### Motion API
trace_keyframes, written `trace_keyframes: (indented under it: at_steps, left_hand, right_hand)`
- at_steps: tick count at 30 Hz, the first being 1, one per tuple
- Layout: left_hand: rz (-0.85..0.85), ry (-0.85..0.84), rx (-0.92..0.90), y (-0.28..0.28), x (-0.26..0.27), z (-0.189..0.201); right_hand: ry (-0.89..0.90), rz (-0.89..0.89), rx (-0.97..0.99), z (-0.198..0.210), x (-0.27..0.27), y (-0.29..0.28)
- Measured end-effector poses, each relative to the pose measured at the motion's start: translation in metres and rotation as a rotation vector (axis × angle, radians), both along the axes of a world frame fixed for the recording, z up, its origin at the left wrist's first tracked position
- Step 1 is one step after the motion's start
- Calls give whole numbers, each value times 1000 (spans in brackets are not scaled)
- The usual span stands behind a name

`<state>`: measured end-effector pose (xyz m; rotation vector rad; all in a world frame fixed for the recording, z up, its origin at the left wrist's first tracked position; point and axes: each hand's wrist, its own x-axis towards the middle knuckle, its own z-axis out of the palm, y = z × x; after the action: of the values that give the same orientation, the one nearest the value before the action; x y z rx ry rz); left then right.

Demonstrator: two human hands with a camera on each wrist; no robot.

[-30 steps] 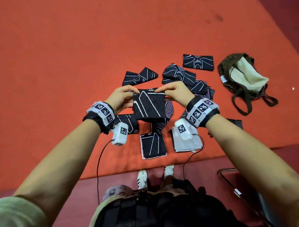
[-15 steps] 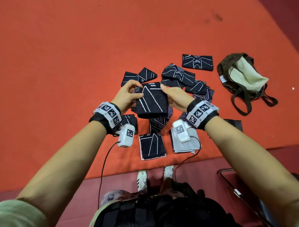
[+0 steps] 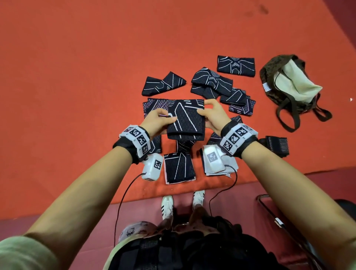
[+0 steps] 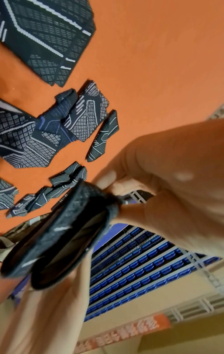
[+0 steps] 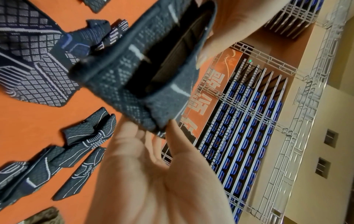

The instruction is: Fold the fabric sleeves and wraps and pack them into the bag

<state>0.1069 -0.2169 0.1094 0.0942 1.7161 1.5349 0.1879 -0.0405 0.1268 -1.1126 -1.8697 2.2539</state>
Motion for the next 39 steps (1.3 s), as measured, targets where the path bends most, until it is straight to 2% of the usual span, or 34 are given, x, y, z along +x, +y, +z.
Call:
trace_keyframes:
  at_steps: [5, 10, 17, 21, 25, 28, 32, 34, 35, 37, 39]
  left_hand:
    - [-13, 152, -9, 1, 3, -5]
    - [32, 76, 19, 3, 11, -11]
    - [148, -153, 49, 8, 14, -18]
    - [201, -168, 8, 13, 15, -24]
    - [254, -106, -2, 18, 16, -30]
    - [188, -56, -17, 16, 14, -31]
    - [-153, 75, -98, 7, 10, -33]
    - [-145, 179, -158, 5, 11, -34]
    - [-124, 211, -179, 4, 12, -36]
    - [-97, 136, -181, 0, 16, -42]
    - [-77, -136, -99, -5, 23, -48]
  right_hand:
    - [-29, -44, 72, -7, 4, 6]
    - [-70, -1, 71, -16, 9, 6]
    - [-64, 117, 107, -22, 16, 8]
    - [-92, 182, 191, -21, 17, 9]
    - [-108, 126, 230, -27, 17, 11]
    - [-120, 87, 225, -30, 19, 15]
    - [-113, 297, 386, -37, 23, 22]
    - [-136, 343, 419, -40, 25, 21]
    - [-150, 337, 368, -41, 27, 19]
    - [-146, 344, 217, -43, 30, 13]
    - [-126, 344, 140, -45, 33, 7]
